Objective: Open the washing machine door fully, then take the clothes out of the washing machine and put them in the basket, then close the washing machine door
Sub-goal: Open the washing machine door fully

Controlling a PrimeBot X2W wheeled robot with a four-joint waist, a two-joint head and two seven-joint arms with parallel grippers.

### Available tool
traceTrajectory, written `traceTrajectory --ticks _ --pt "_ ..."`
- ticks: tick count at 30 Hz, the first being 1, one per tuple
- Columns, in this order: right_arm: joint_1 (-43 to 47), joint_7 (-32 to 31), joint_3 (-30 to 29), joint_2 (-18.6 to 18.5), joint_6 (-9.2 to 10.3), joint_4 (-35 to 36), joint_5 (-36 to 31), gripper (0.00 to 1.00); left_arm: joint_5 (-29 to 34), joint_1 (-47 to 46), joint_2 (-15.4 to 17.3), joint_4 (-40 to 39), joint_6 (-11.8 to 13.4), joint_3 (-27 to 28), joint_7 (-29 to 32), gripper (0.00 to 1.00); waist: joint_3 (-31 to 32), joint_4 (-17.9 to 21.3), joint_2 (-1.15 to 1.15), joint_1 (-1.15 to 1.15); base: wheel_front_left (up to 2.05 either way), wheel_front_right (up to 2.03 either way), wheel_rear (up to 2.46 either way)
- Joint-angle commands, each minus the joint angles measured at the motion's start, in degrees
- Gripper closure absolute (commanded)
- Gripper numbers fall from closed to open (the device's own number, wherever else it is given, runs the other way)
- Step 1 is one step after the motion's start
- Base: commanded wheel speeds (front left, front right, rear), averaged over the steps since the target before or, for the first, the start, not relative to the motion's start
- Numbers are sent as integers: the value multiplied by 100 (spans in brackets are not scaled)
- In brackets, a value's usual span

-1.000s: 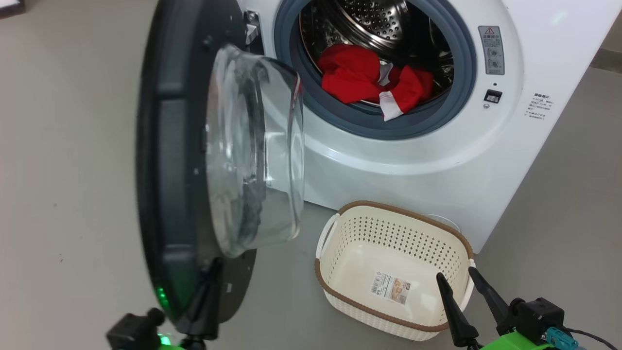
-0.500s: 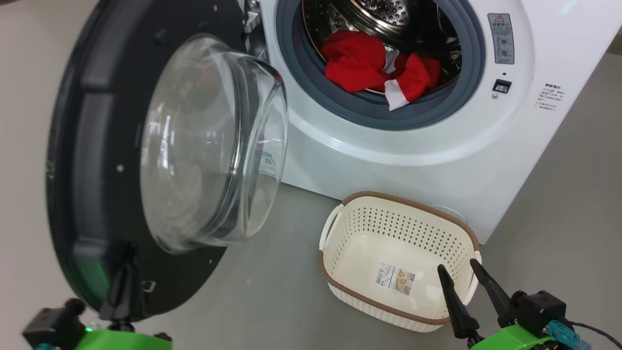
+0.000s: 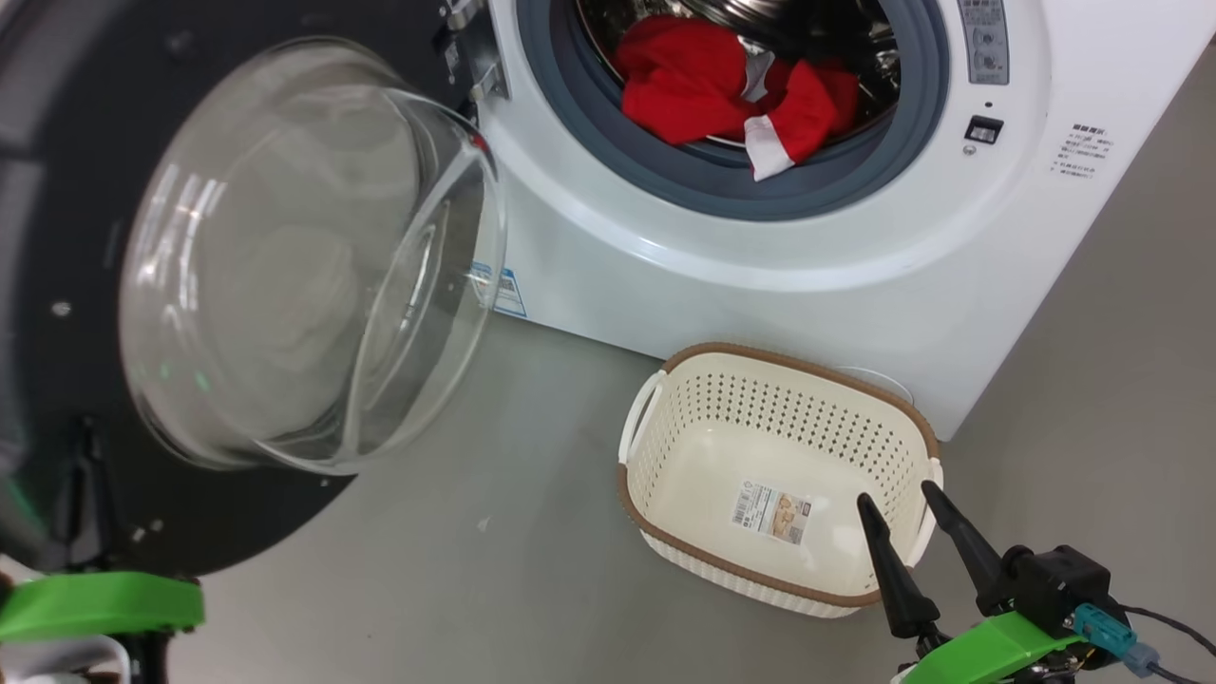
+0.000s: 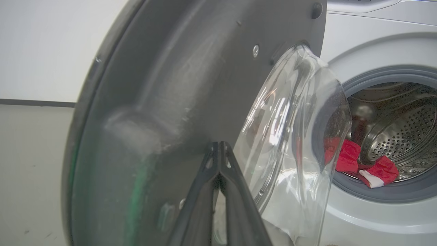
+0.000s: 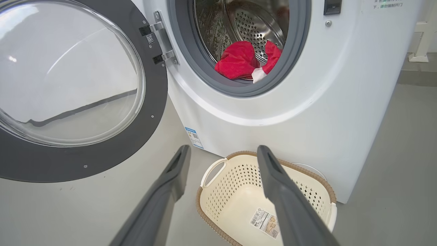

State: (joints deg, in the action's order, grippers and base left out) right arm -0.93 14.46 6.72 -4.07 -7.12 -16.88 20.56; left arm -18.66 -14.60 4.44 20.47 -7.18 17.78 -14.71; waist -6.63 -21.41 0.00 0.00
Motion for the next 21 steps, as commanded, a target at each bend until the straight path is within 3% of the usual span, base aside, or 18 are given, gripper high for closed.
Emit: traceTrajectory --ticks 1,11,21 --pt "-226 54 141 -62 -36 134 -82 0 55 -279 295 -43 -9 339 -29 100 -75 36 0 0 0 0 0" --pt "-353 54 130 -71 -36 138 -153 0 306 -880 620 598 -24 1005 -29 100 -332 155 0 0 0 0 0" --pt "-474 54 104 -88 -36 162 -210 0 427 -1348 959 1210 -29 1292 -29 100 -565 226 0 0 0 0 0"
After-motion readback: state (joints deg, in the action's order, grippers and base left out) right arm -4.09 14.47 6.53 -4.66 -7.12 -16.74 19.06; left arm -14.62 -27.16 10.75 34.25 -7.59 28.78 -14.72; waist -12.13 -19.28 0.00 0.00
